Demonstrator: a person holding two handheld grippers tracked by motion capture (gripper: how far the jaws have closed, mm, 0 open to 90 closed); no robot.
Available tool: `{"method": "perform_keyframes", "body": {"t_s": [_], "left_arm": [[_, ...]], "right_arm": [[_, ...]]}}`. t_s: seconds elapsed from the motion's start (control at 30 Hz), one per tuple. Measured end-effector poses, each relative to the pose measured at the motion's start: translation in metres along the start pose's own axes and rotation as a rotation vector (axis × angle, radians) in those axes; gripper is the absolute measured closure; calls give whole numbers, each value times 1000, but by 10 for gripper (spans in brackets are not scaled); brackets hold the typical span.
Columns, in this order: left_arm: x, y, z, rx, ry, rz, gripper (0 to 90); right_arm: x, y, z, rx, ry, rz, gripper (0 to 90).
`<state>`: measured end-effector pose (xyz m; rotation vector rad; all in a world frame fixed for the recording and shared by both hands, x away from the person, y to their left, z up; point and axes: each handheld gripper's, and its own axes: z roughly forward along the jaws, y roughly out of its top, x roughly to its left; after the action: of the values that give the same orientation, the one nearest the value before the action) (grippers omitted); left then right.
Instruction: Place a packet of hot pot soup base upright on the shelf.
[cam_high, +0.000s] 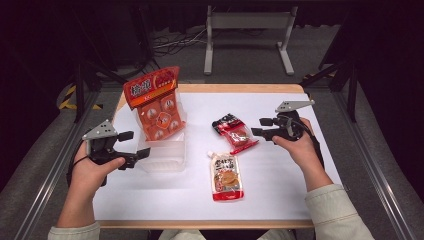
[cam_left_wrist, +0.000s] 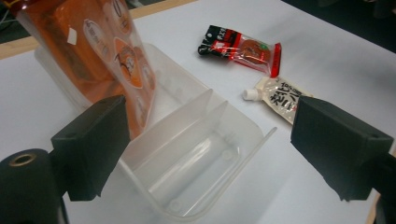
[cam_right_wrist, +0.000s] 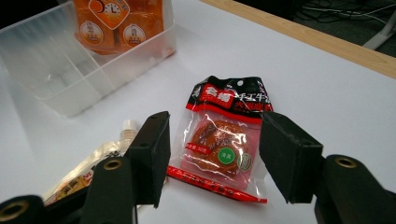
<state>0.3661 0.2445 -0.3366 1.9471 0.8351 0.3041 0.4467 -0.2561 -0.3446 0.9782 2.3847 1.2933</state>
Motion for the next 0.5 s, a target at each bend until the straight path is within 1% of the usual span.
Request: {"method": "perform_keyframes", "body": {"t_s": [0.03, 0.07, 0.13, 0.17, 0.2, 0.23, 0.3, 0.33, 0.4, 0.43, 0.47, 0.5], "left_arm": [[-1, 0, 0, -9, -12, -15, 124], [-2, 0, 0, -16, -26, -12, 124], [-3, 1, 0, -14, -25, -5, 124], [-5, 1, 0, -9, -30, -4, 124], [-5, 1, 0, -9, -30, -4, 124], [-5, 1, 0, -9, -29, 4, 124], [-5, 1, -1, -7, -29, 7, 124], [-6, 1, -1, -8, -28, 0, 124], [-6, 0, -1, -11, -24, -1, 124], [-6, 0, -1, -9, -23, -1, 124], [-6, -1, -2, -8, -24, -4, 124], [-6, -1, -3, -11, -16, 6, 124]], "right_arm": [[-3, 3, 6, 7, -3, 2, 439], [-4, 4, 8, 16, -1, 6, 441], [-6, 6, 11, 24, -4, 7, 446], [-9, 10, 16, 48, -14, 12, 455], [-10, 11, 17, 63, -16, 18, 458], [-11, 13, 19, 71, -20, 18, 460], [-11, 15, 21, 80, -25, 19, 460], [-13, 17, 22, 92, -27, 18, 460], [-14, 20, 25, 111, -47, 18, 442], [-16, 22, 27, 117, -61, 4, 440], [-17, 24, 28, 125, -66, 2, 440], [-19, 26, 30, 139, -69, 4, 441]]}}
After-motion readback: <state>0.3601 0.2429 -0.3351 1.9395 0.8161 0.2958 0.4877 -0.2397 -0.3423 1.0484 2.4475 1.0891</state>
